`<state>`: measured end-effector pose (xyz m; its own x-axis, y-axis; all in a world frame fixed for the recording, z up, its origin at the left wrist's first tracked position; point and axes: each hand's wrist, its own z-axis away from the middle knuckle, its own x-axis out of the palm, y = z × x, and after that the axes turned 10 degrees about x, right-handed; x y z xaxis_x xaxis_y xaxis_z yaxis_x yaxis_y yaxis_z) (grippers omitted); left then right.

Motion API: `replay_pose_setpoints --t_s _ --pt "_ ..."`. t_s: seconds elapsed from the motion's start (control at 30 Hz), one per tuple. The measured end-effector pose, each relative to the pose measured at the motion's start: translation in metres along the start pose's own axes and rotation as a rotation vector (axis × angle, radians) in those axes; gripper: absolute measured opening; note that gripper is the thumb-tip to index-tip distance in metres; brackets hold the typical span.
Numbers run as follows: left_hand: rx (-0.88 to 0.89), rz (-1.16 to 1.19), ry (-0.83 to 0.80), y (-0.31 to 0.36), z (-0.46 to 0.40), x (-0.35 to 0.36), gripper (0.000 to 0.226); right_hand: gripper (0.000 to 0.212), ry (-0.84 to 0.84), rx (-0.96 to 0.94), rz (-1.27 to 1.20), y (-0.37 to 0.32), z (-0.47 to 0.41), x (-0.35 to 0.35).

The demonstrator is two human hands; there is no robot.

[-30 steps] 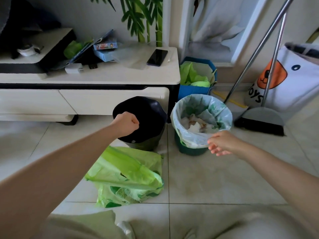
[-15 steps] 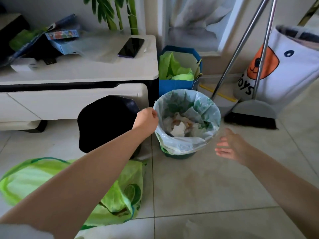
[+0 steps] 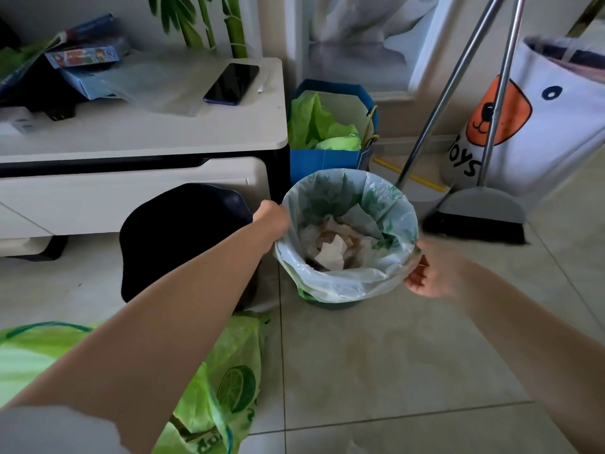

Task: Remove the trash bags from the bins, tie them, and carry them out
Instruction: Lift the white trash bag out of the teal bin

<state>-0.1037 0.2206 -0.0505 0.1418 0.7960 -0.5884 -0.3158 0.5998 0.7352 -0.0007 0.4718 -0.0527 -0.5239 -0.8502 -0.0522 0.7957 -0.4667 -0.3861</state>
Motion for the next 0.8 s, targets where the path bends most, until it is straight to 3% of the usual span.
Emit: replay_pose_setpoints --t_s 0.17,0.3,0.43,0.6,0.7,0.8 --pt "0.046 -0.122 0.061 0.004 -0.002 -0.005 0.033 0.019 0.066 -0.109 0.051 -0.008 0.002 -0.003" --pt "0.056 -0.090 0.075 0.009 -0.011 -0.018 0.031 0.038 0.176 -0.328 0.092 -0.028 0.012 -0.002" --pt "0.003 0.036 0.078 0.019 -0.014 -0.023 0.038 0.041 0.133 -0.359 0.098 -0.043 0.029 0.006" --pt "0.130 0.210 0.107 0.040 -0.010 -0.028 0.008 0.031 0.036 -0.448 0.060 -0.055 0.054 0.019" --pt "0.237 0.262 0.156 0.049 -0.006 -0.038 0.010 0.020 0.014 -0.556 0.034 -0.059 0.064 0.016" --pt "0.282 0.261 0.229 0.045 -0.008 -0.047 0.010 0.026 0.020 -0.594 0.029 -0.060 0.066 0.011"
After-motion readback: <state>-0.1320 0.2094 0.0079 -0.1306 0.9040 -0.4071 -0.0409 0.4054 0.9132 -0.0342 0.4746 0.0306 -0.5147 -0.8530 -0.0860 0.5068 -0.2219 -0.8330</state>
